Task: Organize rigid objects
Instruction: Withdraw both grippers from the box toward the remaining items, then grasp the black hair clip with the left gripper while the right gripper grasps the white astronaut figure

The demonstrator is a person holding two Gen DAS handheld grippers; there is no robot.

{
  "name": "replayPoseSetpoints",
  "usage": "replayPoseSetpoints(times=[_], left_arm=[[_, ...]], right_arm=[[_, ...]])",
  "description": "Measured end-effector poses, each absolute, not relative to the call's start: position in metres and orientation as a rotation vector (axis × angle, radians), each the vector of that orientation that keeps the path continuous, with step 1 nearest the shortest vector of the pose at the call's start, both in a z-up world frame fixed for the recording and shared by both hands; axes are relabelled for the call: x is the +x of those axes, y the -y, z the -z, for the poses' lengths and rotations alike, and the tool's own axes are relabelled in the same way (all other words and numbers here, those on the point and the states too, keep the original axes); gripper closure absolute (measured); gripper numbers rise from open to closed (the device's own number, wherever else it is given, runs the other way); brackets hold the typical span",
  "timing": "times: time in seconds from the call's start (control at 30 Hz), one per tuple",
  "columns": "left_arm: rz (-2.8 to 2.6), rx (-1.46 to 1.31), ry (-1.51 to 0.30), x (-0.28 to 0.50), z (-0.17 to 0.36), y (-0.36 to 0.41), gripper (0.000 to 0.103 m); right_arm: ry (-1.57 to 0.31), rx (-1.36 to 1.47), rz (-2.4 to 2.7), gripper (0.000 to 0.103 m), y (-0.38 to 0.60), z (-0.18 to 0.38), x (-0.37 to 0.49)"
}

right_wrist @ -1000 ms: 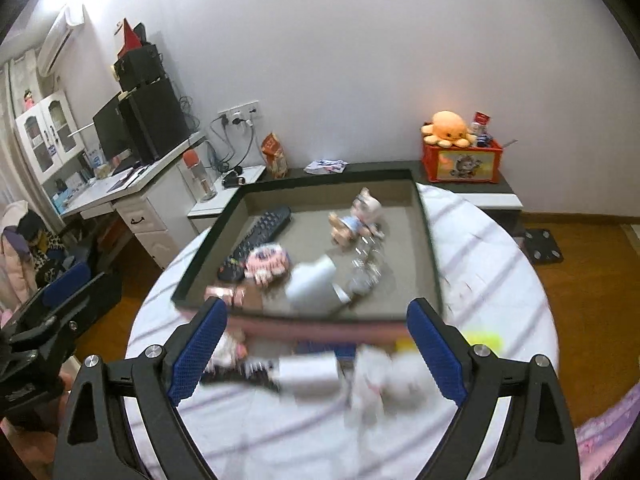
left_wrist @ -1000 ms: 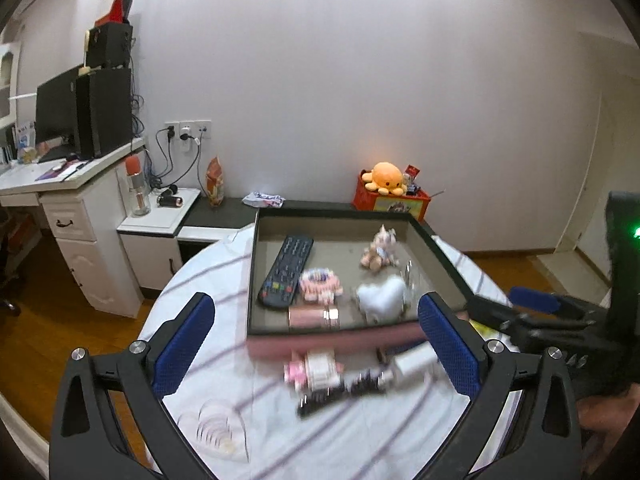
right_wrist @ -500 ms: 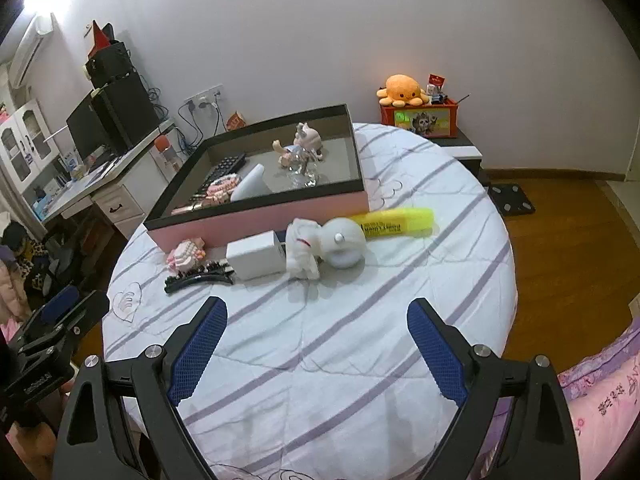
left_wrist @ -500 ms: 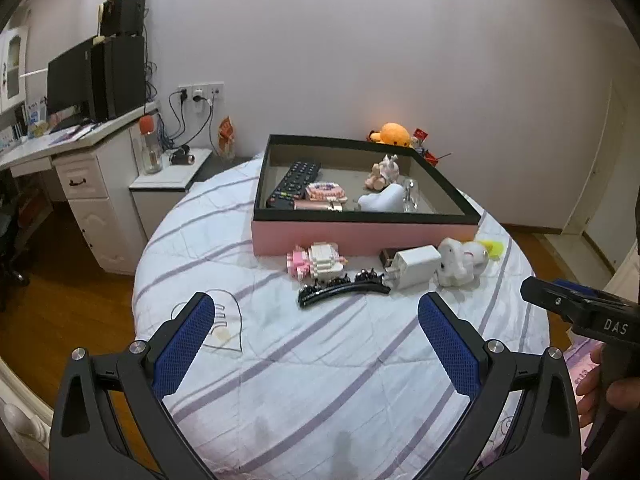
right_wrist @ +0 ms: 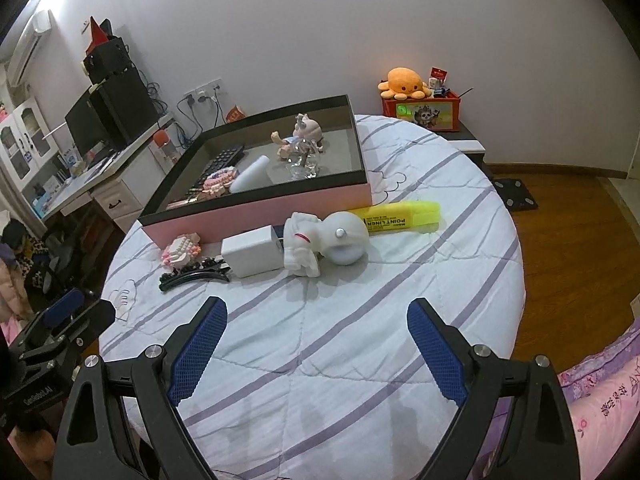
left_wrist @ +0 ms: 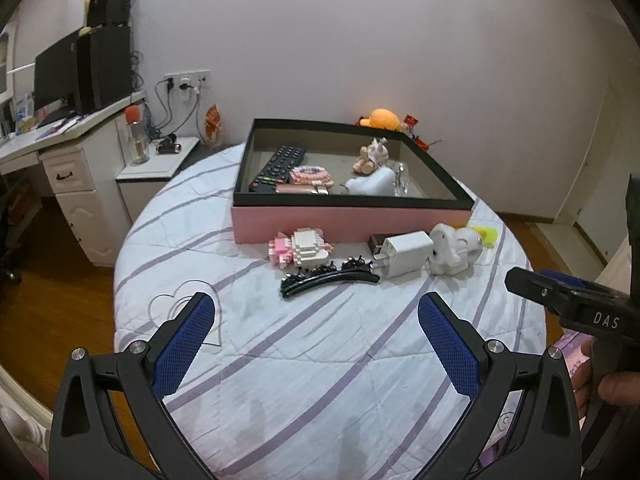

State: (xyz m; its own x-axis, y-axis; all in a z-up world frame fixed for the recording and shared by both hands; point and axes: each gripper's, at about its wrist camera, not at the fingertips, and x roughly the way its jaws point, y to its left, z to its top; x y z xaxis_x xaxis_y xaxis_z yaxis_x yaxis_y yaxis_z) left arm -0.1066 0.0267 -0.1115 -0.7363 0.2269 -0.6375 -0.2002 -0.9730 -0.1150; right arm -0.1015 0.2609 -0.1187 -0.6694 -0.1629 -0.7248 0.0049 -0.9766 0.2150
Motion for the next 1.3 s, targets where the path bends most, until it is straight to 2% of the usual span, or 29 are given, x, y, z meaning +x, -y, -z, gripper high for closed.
replayPoseSetpoints(times=[0.37,0.53,0.83,1.07,1.2,1.3], left_arm=[[-2.683,-1.169,0.005,-0.152,0.154,-0.059,0.000],[-2.665,-1.265,0.043,-0.174,0.172,-0.065,0.000],[-2.673,-1.289,0.081,-0.190,0.173,-0.067,0.000],[-2.699,-1.353,0.022,-0.199,0.178,-0.071,0.000],[-2.703,-1.354,0.067,-0.201,0.178,-0.065,0.001],[-2.700,-1.337,0.102,-0.200,0.177,-0.059,0.004]], right_arm=[[0.279,1.306,2.759,0.010,-0.267,0.138,-0.127],[0.254,1.332,2.744,0.010,-0.267,0.147,-0.145],[0.264,1.336,2.712,0.010,-0.266,0.157,-0.165],[0.268,1.345,2.704,0.010,-0.264,0.165,-0.174],[0.255,1.342,2.714,0.010,-0.262,0.167,-0.180],[0.249,1.344,2.731,0.010,-0.262,0.172,-0.184]])
